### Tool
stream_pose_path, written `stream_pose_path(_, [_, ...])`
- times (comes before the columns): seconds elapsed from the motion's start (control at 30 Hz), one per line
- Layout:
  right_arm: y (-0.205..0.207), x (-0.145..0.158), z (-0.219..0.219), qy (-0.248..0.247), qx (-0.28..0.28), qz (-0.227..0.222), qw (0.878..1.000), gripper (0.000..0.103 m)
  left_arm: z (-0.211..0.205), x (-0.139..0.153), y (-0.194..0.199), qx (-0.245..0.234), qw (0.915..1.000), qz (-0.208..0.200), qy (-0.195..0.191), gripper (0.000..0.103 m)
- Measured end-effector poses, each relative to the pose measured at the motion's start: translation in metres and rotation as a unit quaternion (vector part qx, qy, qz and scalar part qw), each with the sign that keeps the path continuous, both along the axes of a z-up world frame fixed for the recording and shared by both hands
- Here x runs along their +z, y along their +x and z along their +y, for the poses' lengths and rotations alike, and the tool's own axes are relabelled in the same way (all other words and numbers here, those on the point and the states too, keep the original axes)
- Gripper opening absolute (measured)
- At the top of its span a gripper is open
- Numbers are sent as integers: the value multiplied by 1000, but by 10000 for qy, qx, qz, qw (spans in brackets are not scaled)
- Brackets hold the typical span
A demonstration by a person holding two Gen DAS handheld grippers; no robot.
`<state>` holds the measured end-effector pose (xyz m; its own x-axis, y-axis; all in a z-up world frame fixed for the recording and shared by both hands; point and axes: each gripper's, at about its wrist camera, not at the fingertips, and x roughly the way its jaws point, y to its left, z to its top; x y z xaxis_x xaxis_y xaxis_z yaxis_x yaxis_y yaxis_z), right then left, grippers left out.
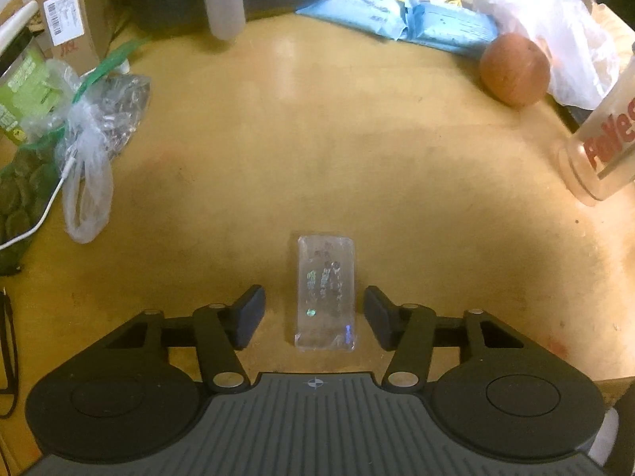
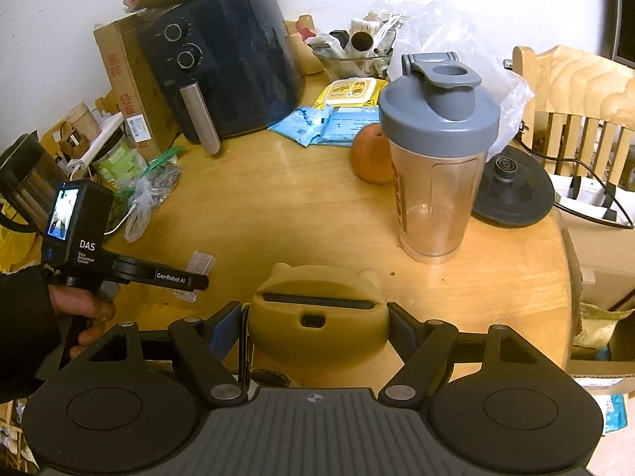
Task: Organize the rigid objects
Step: 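Close the left tool on the clear plastic case while the right tool holds the tan case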
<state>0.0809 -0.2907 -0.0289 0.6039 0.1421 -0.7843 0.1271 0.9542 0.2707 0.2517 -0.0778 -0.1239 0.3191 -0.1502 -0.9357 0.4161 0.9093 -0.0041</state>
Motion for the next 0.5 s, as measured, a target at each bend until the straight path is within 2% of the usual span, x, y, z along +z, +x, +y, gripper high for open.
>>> stream_pose_path(0.13, [-1,0,0,7,-5,-3,10000,78,-1,0,-2,37,9999,-63,107,40])
stream_pose_path(0.17, [-1,0,-1,13,-3,-5,10000,78,-1,1,-2,42,9999,-88,126,33])
stream_pose_path(0.5, [2,1,4,14,150,-26,9999,78,1,9,-3,-41,10000,-7,43,33])
